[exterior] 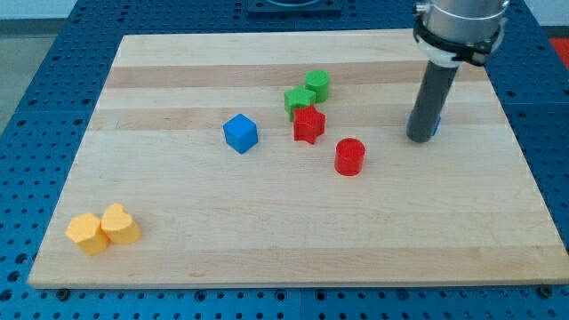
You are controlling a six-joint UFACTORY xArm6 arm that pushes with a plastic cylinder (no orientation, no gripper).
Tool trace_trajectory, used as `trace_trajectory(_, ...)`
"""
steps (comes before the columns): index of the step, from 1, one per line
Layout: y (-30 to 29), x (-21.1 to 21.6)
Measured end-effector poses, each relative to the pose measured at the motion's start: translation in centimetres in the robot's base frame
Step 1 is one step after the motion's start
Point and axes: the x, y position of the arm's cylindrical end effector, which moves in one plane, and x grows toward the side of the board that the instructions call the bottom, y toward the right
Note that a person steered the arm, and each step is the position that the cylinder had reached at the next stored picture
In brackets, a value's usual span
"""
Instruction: Move blue cube right side of red circle
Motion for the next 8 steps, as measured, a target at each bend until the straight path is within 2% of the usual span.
trace_trajectory(1,1.2,0.0)
trace_trajectory(2,1.6,2.6)
trace_trajectory(3,0.9,8.8)
trace_trajectory(4,-6.0,13.5)
trace_trajectory(5,-16.0,13.3)
trace_trajectory(6,-25.1,10.5)
trace_trajectory(7,-33.1,5.7)
trace_trajectory(8,-38.4,0.0)
